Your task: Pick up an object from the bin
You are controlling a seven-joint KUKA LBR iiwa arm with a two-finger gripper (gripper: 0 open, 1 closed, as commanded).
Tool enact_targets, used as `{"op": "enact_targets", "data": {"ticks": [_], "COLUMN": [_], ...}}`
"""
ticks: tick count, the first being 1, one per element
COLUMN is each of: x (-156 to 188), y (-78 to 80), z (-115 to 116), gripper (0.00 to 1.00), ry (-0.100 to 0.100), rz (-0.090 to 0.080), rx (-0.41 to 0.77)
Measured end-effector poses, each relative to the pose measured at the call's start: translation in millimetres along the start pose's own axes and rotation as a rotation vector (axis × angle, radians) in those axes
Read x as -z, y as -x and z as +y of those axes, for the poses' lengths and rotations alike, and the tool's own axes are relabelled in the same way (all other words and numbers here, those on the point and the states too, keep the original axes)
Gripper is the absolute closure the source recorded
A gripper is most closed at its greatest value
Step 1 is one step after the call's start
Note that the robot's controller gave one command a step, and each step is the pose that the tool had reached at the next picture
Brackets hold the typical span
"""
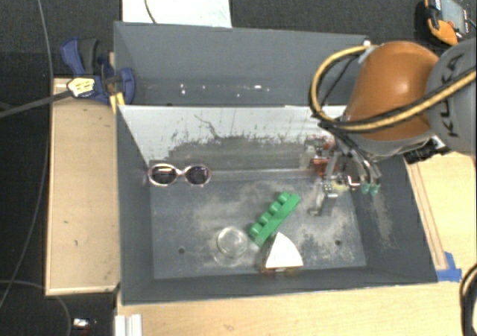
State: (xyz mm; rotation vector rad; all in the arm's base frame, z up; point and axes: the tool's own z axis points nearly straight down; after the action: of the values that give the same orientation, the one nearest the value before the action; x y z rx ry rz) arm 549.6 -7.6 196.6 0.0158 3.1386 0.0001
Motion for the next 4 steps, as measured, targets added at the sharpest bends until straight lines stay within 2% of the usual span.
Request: {"op": "enact_targets", "data": {"ticks": [1, 2, 3, 4], "x": [0.0, -76.7, -88.8, -81.9], "y": [0.0, 3.5, 3.9, 5.0], "z": [0.0, 5.4, 6.5, -2.0], "gripper": [0.00, 0.00, 0.00, 0.00], "ry": [0.000, 0.000, 0.000, 0.002], "rz": [0.000, -0.002, 0.003, 0.004], "rx": [0.000, -0.177, -0.171, -0.166]}}
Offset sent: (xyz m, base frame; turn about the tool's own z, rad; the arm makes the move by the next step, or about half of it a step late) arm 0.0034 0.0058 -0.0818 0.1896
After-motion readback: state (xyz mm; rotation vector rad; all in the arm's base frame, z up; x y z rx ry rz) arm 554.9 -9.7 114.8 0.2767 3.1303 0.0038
